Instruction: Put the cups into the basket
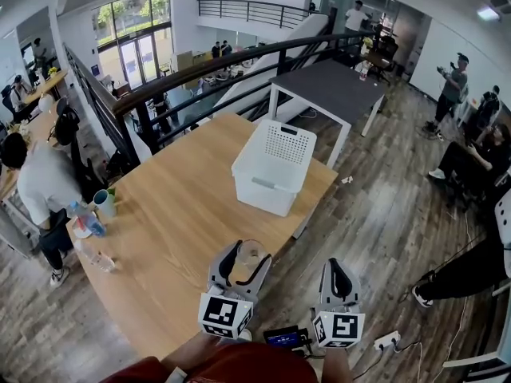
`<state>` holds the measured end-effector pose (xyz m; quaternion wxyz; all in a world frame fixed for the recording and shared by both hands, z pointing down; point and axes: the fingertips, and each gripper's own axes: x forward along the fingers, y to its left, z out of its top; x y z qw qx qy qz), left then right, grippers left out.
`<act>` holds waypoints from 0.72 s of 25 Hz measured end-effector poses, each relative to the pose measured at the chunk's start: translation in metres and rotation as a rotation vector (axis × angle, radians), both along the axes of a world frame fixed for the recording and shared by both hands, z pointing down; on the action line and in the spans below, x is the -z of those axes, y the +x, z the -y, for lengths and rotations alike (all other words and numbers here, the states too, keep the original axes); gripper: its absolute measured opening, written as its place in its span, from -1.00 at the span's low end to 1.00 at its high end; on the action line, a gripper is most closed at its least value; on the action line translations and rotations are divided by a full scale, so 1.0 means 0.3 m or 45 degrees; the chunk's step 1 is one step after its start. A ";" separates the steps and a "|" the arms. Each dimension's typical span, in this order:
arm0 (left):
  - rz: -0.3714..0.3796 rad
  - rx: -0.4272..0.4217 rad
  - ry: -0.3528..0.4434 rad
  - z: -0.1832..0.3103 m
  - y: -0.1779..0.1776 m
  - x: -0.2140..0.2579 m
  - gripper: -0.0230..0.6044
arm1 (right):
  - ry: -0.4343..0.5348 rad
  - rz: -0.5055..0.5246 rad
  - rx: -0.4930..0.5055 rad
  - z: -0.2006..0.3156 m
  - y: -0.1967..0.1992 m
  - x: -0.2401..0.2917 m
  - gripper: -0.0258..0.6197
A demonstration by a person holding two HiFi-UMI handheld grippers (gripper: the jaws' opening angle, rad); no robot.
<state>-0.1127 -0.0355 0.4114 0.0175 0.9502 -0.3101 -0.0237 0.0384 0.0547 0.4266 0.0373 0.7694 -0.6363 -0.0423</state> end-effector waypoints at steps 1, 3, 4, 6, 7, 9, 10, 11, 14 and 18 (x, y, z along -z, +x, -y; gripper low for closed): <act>-0.002 -0.004 0.001 0.011 -0.001 0.001 -0.02 | 0.001 -0.003 -0.002 0.012 -0.003 0.001 -0.87; -0.005 -0.010 0.001 0.033 -0.003 0.002 -0.02 | 0.001 -0.004 -0.003 0.036 -0.009 0.000 -0.87; -0.005 -0.010 0.000 0.044 -0.004 0.001 -0.02 | -0.001 -0.003 -0.001 0.048 -0.012 -0.002 -0.87; -0.004 -0.008 -0.005 0.065 -0.004 -0.004 -0.02 | -0.003 -0.006 0.007 0.071 -0.015 -0.006 -0.87; -0.003 -0.007 -0.007 0.075 -0.001 -0.005 -0.02 | -0.004 -0.010 0.013 0.083 -0.013 -0.008 -0.87; -0.002 -0.005 -0.012 0.094 0.010 -0.009 -0.02 | -0.002 -0.013 0.017 0.105 0.002 -0.013 -0.87; -0.002 -0.002 -0.013 0.104 0.018 -0.009 -0.02 | -0.001 -0.009 0.014 0.116 0.014 -0.014 -0.87; -0.004 0.003 -0.013 0.115 0.027 -0.008 -0.02 | 0.001 -0.007 0.014 0.128 0.028 -0.013 -0.87; -0.014 0.030 -0.008 0.157 0.056 -0.003 -0.02 | 0.008 -0.021 0.037 0.175 0.071 -0.013 -0.87; -0.005 0.073 -0.012 0.215 0.104 -0.012 -0.02 | 0.003 -0.020 0.073 0.236 0.128 -0.023 -0.87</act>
